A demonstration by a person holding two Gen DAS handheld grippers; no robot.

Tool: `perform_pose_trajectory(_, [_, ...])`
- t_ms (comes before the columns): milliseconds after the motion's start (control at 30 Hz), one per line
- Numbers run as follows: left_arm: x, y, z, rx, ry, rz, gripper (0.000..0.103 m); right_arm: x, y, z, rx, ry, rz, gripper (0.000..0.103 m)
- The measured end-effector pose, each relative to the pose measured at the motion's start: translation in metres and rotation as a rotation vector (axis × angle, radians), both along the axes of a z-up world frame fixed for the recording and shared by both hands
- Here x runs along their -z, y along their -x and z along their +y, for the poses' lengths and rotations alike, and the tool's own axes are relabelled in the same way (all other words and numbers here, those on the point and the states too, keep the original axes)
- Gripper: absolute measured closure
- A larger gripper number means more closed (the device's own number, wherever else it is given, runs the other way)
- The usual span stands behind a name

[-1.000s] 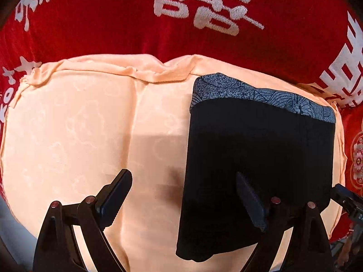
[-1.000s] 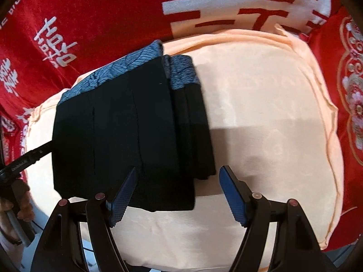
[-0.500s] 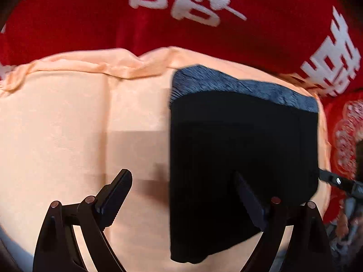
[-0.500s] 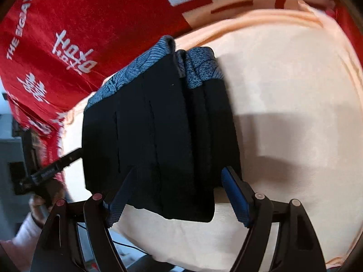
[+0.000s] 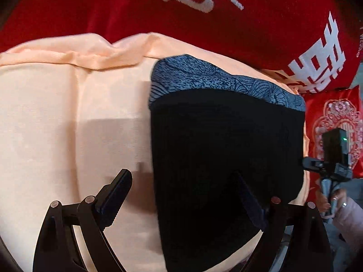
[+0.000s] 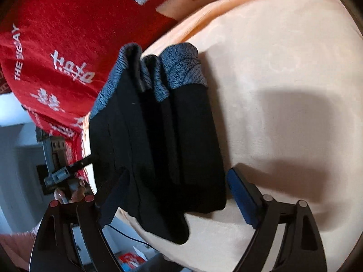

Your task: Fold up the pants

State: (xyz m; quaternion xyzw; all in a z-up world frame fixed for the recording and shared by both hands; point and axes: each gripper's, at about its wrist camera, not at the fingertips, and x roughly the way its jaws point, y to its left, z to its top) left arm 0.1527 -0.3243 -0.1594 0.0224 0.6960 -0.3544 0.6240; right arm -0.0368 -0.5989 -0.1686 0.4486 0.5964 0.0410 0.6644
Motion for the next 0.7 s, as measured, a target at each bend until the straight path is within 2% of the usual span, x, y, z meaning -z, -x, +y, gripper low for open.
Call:
perform_pose_trajectory(33, [0.002, -0.001, -0.002, -0.001, 0.006, 0.008, 0.003, 0.002, -0.001, 0.0, -0.007, 0.002, -0.005, 0.013])
perform_pose_trajectory(67, [0.004, -0.001, -0.003, -0.003, 0.003, 0.007, 0.001, 0.003, -0.003, -0.001, -0.015, 0.003, -0.016, 0.013])
perform_pose_trajectory(233, [0.016, -0.002, -0.012, -0.015, 0.032, 0.051, 0.001, 0.008, -0.013, -0.005, -0.039, -0.034, -0.06, 0.013])
perform_pose_trajectory(433, [0.023, 0.004, -0.029, -0.011, 0.042, 0.066, 0.001, 0.013, -0.026, 0.002, -0.095, -0.068, -0.092, 0.012])
perform_pose_trajectory(600, [0.021, 0.008, -0.038, -0.027, 0.016, 0.037, 0.001, 0.019, -0.028, -0.002, -0.028, -0.102, -0.073, 0.012])
perform_pose_trajectory(667, [0.019, 0.011, -0.037, -0.059, -0.003, 0.022, 0.001, 0.018, -0.029, -0.002, -0.005, -0.088, -0.04, 0.017])
perform_pose_trajectory(700, [0.015, 0.014, -0.036, -0.07, -0.008, 0.0, 0.005, 0.016, -0.029, -0.001, -0.01, -0.072, -0.031, 0.023])
